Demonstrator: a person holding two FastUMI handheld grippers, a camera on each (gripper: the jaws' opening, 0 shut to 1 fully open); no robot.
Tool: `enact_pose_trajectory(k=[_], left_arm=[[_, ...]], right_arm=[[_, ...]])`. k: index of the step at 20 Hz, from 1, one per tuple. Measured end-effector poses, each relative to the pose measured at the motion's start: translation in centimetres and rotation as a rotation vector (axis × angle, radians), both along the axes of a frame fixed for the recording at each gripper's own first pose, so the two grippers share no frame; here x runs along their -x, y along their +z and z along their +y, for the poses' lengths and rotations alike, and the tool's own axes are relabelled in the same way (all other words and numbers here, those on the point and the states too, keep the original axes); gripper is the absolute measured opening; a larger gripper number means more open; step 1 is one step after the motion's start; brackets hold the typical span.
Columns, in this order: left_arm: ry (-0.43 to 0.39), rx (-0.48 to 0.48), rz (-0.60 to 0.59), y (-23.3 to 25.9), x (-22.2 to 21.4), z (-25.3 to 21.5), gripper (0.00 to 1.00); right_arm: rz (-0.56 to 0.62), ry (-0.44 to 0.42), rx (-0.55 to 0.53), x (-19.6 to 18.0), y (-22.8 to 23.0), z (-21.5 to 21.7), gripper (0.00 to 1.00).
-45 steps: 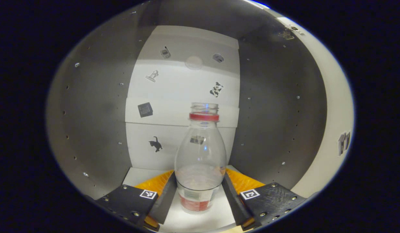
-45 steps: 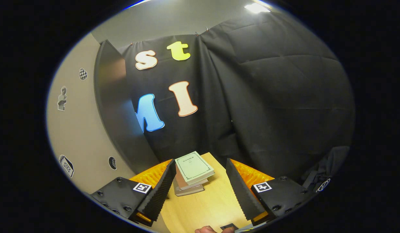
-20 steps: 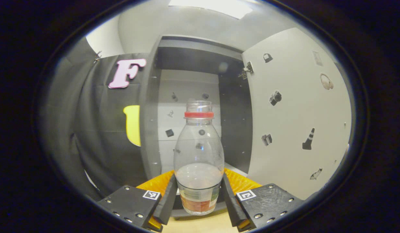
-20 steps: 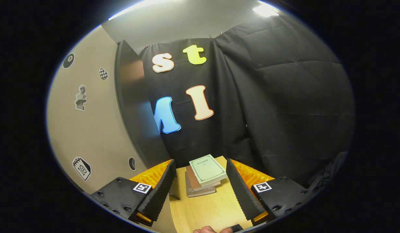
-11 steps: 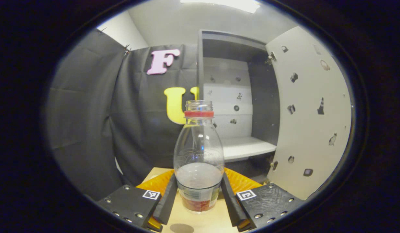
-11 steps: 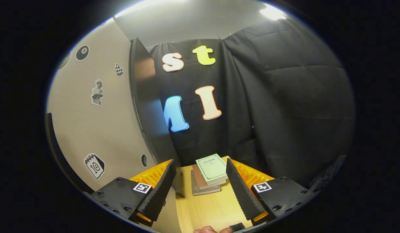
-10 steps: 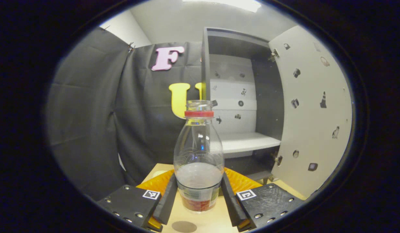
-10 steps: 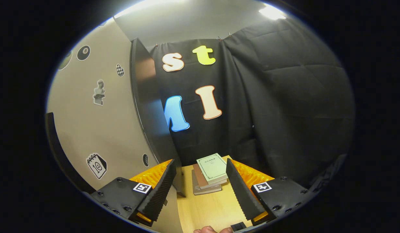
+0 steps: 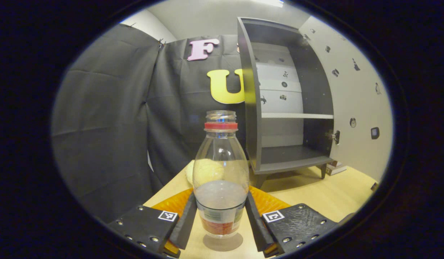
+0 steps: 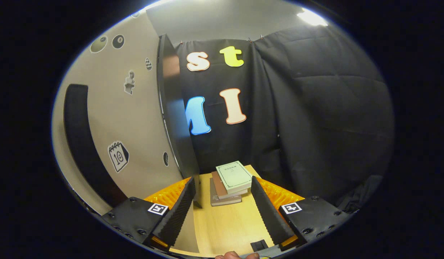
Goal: Open the cabinet door with the right hand, grasp the bottle in the cabinet with the left hand and place it on the coaster, then close the cabinet door with the right hand.
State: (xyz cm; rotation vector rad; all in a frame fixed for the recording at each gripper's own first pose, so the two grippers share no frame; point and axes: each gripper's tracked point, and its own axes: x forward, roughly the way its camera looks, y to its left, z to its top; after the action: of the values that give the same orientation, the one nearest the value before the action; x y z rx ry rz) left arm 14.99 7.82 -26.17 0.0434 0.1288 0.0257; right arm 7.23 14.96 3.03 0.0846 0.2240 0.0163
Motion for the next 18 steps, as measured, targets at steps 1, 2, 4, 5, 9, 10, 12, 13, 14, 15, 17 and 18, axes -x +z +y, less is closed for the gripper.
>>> enact_pose_trajectory(k=[1, 2, 4, 5, 9, 10, 12, 13, 14, 15, 17, 18], left_arm=[[0.004, 0.003, 0.006, -1.0, -0.1, -0.1, 0.67], [0.007, 0.02, 0.008, -1.8, -0.1, -0.1, 0.73], [0.018, 0.053, 0.019, -3.2, -0.3, 0.3, 0.71], [0.019, 0.067, 0.034, -4.0, -1.0, 0.4, 0.71], [0.023, 0.067, 0.047, -5.5, -1.8, 0.0, 0.74], [0.022, 0.069, 0.059, -6.0, -1.7, -0.2, 0.68], [0.009, 0.062, 0.061, -6.6, -0.8, -0.8, 0.72], [0.004, 0.062, 0.071, -7.5, -0.2, -1.1, 0.72], [0.005, 0.063, 0.083, -8.0, 0.1, -1.2, 0.73], [0.009, 0.063, 0.087, -8.1, 0.3, -1.0, 0.74], [0.007, 0.069, 0.083, -8.0, 0.5, -1.1, 0.75], [0.005, 0.073, 0.084, -8.1, 0.5, -1.1, 0.75]], right_arm=[[0.004, -0.012, 0.014, 0.4, -0.1, -0.3, 0.98], [0.01, -0.026, 0.027, 1.0, -0.1, -0.7, 0.98], [0.02, -0.049, 0.044, 1.8, -0.1, -1.2, 0.98], [0.028, -0.053, 0.045, 2.1, -0.3, -1.2, 0.98], [0.055, -0.073, 0.003, 2.9, -0.7, -1.2, 0.98], [0.055, -0.077, 0.0, 3.1, -0.7, -1.2, 0.98], [0.059, -0.088, -0.001, 3.6, -0.7, -1.6, 0.98], [0.069, -0.089, 0.003, 4.0, -0.9, -1.7, 0.98], [0.073, -0.099, 0.008, 4.4, -1.1, -2.0, 0.98], [0.071, -0.11, 0.01, 4.8, -1.1, -2.4, 0.98], [0.077, -0.134, 0.004, 5.4, -1.6, -3.1, 0.98], [0.087, -0.141, -0.008, 5.6, -1.9, -3.3, 0.99]])
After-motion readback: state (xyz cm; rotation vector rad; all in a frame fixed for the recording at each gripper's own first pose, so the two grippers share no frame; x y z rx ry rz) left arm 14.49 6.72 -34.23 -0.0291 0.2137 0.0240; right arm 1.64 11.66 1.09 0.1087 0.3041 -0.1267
